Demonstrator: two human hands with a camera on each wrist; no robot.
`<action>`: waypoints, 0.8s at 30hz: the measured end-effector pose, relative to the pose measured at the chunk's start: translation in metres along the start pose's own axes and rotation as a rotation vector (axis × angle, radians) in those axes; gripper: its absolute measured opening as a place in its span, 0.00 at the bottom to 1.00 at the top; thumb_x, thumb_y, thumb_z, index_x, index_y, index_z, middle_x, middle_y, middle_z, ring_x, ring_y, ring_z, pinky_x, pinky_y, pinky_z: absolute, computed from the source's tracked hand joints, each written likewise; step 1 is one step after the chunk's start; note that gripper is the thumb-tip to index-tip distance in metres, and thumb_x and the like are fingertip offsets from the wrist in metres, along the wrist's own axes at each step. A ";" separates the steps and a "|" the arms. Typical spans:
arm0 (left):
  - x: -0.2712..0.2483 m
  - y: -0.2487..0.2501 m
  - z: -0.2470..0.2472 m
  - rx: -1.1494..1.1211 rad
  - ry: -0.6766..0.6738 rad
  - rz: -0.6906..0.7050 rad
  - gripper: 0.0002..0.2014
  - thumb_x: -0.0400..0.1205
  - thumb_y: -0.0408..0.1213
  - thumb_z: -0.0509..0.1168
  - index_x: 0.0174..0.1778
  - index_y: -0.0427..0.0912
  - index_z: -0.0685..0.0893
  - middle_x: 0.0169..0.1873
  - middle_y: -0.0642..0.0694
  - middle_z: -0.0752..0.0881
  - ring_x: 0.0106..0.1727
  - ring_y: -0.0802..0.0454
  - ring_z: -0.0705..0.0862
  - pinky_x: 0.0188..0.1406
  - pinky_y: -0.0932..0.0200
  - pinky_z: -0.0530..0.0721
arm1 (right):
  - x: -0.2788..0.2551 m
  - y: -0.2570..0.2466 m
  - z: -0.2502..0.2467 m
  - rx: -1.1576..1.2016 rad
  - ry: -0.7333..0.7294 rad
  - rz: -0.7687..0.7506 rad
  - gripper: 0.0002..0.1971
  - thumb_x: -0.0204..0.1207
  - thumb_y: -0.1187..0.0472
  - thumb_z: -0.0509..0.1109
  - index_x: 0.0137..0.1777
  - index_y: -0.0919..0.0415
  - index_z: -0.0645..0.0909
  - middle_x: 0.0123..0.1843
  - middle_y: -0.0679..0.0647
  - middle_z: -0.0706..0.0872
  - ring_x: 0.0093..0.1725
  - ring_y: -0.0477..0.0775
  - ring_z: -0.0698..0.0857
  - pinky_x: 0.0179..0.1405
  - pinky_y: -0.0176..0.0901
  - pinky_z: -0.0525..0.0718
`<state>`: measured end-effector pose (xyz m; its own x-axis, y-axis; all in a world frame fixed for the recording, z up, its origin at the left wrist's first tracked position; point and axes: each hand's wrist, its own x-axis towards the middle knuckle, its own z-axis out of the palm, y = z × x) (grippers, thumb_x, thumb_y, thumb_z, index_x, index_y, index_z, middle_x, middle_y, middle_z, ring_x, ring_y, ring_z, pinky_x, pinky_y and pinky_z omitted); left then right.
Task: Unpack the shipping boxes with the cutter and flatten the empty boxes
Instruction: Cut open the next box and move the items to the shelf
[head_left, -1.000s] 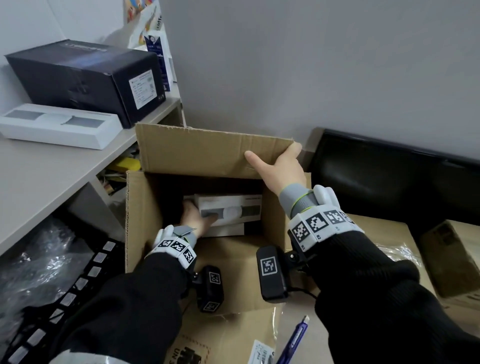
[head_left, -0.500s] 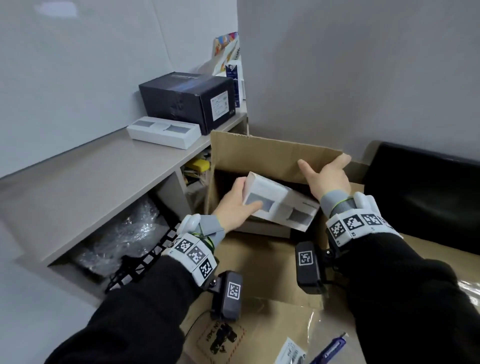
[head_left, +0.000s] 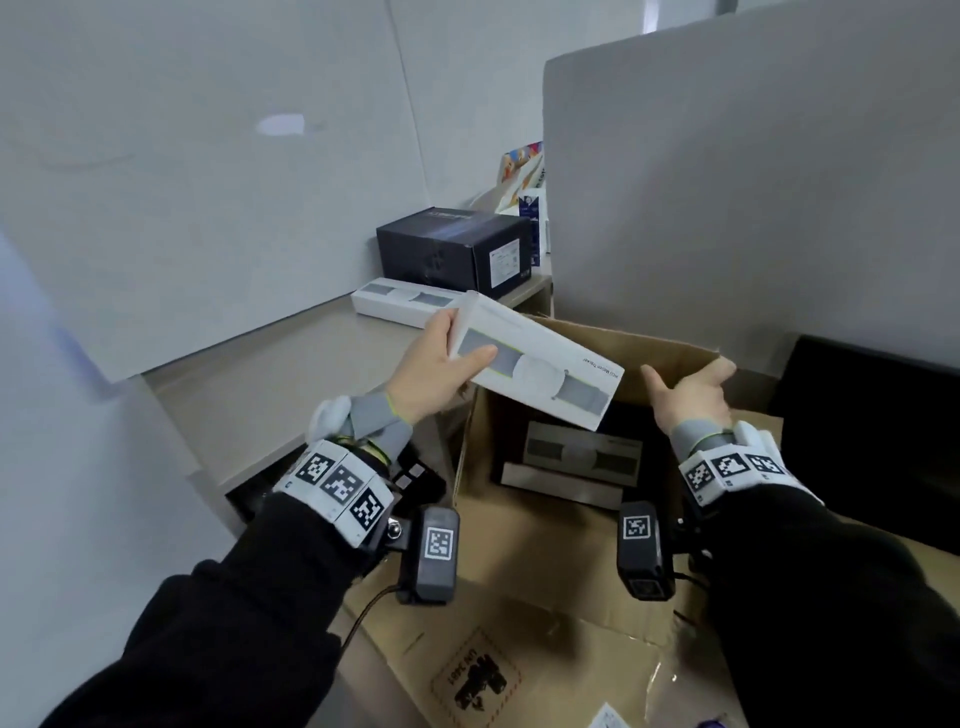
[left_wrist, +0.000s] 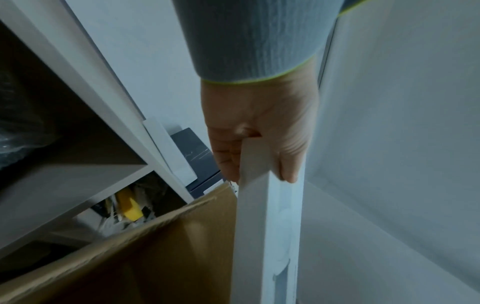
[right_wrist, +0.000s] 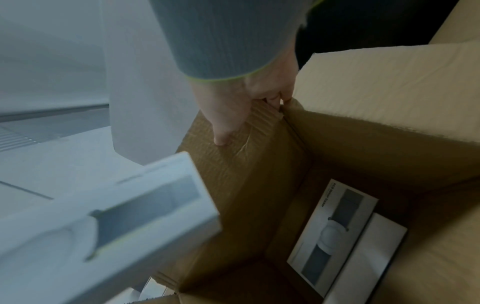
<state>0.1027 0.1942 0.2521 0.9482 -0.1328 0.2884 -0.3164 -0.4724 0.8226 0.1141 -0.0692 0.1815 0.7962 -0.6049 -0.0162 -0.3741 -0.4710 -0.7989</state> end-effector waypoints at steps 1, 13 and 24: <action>0.003 0.004 -0.004 -0.026 0.034 0.012 0.17 0.81 0.36 0.69 0.63 0.41 0.72 0.54 0.46 0.81 0.52 0.51 0.82 0.53 0.54 0.83 | -0.001 0.001 -0.002 0.000 -0.002 0.006 0.40 0.76 0.42 0.68 0.75 0.68 0.54 0.68 0.70 0.77 0.66 0.73 0.78 0.62 0.58 0.75; 0.071 -0.006 -0.023 -0.278 0.232 -0.066 0.21 0.84 0.41 0.65 0.69 0.41 0.67 0.59 0.45 0.78 0.43 0.51 0.82 0.25 0.62 0.85 | 0.003 -0.007 -0.002 -0.009 -0.010 0.069 0.39 0.75 0.40 0.69 0.72 0.65 0.55 0.66 0.68 0.79 0.64 0.71 0.80 0.63 0.59 0.77; 0.130 -0.080 -0.073 -0.371 0.441 -0.317 0.19 0.83 0.47 0.66 0.58 0.44 0.63 0.55 0.41 0.75 0.36 0.50 0.81 0.18 0.65 0.84 | 0.011 -0.021 0.009 -0.026 0.059 0.133 0.41 0.75 0.41 0.70 0.74 0.64 0.52 0.65 0.67 0.80 0.62 0.71 0.81 0.60 0.58 0.78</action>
<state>0.2498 0.2785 0.2593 0.9219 0.3706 0.1134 -0.0870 -0.0872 0.9924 0.1351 -0.0602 0.1922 0.7096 -0.6994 -0.0851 -0.4875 -0.4001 -0.7761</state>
